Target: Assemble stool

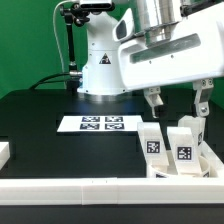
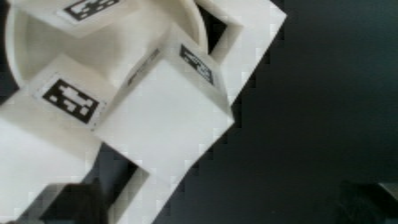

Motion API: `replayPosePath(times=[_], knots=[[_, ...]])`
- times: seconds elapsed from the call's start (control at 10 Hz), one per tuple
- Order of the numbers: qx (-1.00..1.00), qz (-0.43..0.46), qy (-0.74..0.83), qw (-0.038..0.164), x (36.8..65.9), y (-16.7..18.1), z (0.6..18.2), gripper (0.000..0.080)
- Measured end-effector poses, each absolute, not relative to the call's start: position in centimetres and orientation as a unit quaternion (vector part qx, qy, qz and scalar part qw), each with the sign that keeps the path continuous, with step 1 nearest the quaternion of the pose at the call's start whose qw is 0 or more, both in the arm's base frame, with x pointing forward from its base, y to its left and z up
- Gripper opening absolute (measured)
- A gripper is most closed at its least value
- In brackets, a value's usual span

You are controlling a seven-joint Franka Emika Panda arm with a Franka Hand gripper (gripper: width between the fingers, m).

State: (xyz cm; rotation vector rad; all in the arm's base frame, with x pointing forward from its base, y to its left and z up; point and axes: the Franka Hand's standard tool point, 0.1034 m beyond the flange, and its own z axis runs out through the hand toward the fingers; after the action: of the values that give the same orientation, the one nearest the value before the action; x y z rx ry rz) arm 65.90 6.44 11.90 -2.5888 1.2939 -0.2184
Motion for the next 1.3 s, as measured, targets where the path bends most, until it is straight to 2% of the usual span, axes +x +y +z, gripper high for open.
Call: replayPosePath(times=[0.3, 0.5, 0.9, 1.3], knots=[[-0.957, -0.093, 0.256, 0.102, 65.8, 6.0, 11.6, 0.0649], [-0.968, -0.093, 0.21, 0.098, 65.5, 6.8, 11.6, 0.0649], [-0.989, -0.105, 0.074, 0.074, 65.5, 6.1, 11.5, 0.0649], [-0.981, -0.094, -0.169, 0.028, 64.8, 6.4, 10.5, 0.0649]])
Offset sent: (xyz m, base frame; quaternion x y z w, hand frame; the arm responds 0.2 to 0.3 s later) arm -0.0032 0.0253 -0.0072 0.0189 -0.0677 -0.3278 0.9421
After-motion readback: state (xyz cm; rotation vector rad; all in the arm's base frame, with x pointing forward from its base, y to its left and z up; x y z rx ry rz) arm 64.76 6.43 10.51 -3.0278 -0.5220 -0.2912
